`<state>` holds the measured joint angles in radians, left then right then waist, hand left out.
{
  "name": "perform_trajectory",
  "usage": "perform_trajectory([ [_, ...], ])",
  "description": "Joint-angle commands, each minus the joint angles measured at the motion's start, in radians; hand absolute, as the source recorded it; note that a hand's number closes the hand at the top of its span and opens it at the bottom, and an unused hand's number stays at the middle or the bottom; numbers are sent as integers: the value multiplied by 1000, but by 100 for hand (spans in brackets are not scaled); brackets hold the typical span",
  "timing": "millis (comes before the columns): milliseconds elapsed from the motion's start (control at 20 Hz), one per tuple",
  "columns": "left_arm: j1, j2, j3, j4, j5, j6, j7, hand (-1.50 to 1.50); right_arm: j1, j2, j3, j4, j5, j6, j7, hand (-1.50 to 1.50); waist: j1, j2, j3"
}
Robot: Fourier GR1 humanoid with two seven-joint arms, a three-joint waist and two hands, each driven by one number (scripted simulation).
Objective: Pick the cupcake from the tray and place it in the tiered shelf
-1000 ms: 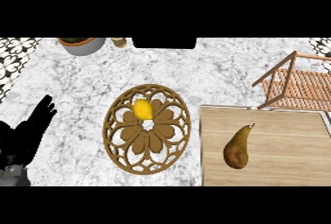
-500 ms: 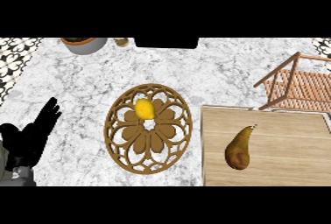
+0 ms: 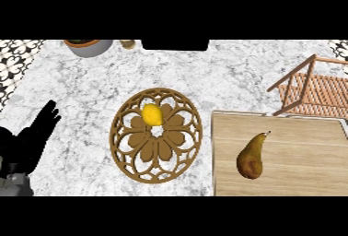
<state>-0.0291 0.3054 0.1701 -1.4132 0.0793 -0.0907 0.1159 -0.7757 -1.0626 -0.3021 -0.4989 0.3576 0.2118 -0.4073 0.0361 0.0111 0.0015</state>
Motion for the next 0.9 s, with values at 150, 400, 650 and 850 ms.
perform_trajectory([
  [150,-18,-3,9,-11,-1,5,29,0,-98,35,-32,145,-3,-11,-74,-150,-4,-1,0],
  [400,2,-41,-13,15,-37,30,-23,0,-149,-26,-100,219,-82,170,-23,-150,-9,0,0],
  [650,10,-17,7,24,-26,6,-34,0,-148,-118,-170,302,-150,335,-14,-150,-5,3,2],
  [850,23,-11,7,-39,-3,-15,5,0,-141,-161,-242,344,-219,390,8,-150,-6,0,3],
])
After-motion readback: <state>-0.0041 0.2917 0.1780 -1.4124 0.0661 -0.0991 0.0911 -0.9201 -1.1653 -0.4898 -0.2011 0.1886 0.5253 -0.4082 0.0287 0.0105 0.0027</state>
